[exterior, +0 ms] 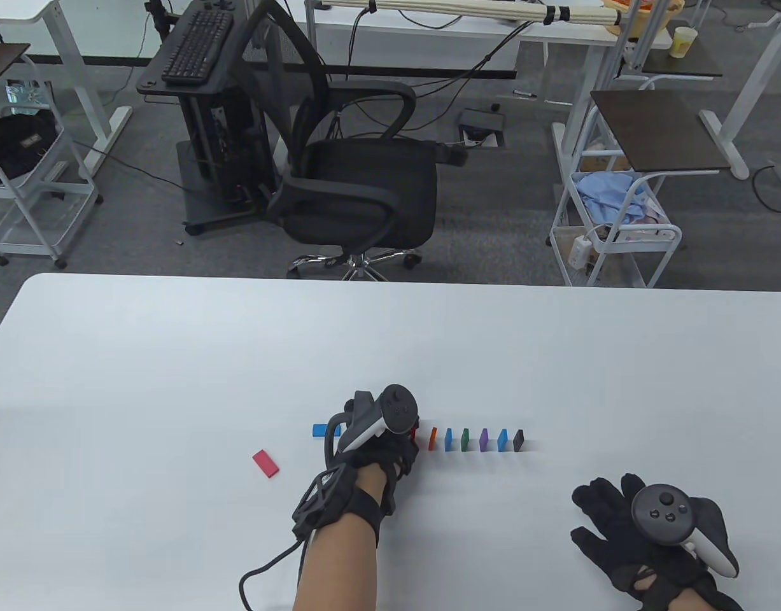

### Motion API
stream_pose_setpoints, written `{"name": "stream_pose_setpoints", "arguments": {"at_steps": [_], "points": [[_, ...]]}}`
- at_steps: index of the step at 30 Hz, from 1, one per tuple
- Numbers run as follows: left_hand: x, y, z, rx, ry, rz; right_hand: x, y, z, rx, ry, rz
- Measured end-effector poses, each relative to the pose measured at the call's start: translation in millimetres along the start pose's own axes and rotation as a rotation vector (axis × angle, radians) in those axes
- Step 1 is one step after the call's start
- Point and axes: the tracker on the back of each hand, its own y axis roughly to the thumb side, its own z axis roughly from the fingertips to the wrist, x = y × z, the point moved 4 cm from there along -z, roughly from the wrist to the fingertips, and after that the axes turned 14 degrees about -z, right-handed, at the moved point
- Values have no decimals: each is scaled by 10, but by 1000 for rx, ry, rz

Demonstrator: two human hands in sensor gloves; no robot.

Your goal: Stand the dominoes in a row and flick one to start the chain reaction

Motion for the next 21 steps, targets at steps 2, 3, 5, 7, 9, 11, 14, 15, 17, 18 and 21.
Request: {"name": "stream_pose_setpoints", "arguments": {"at_steps": [2, 3, 5, 7, 9, 11, 14, 15, 17, 18, 21], "points": [[1, -8, 17, 0, -9, -5, 0, 0, 1, 1, 0, 0], [-3, -15, 30, 5, -9, -9, 0, 0, 1, 1, 0, 0], [-17, -40, 58, 5, -9, -24, 0, 1, 1, 1, 0, 0], [-60, -101, 105, -3, 0, -33, 0, 0, 2, 1, -1, 0], [-109, -170, 150, -17, 8, -34, -1, 0, 2, 1, -1, 0], [-161, -245, 193, -29, 16, -42, -2, -1, 2, 0, 0, 1], [-251, -382, 265, -54, 28, -56, -3, -2, 2, -1, 0, 2], [-281, -432, 288, -64, 32, -62, -2, -3, 2, -2, -1, 1], [-329, -527, 329, -83, 39, -74, 0, -4, 2, -4, -3, 1], [-358, -596, 354, -97, 44, -83, 0, -5, 3, -5, -3, 1], [-390, -758, 396, -146, 56, -96, -4, -4, 4, -7, -2, 0]]}}
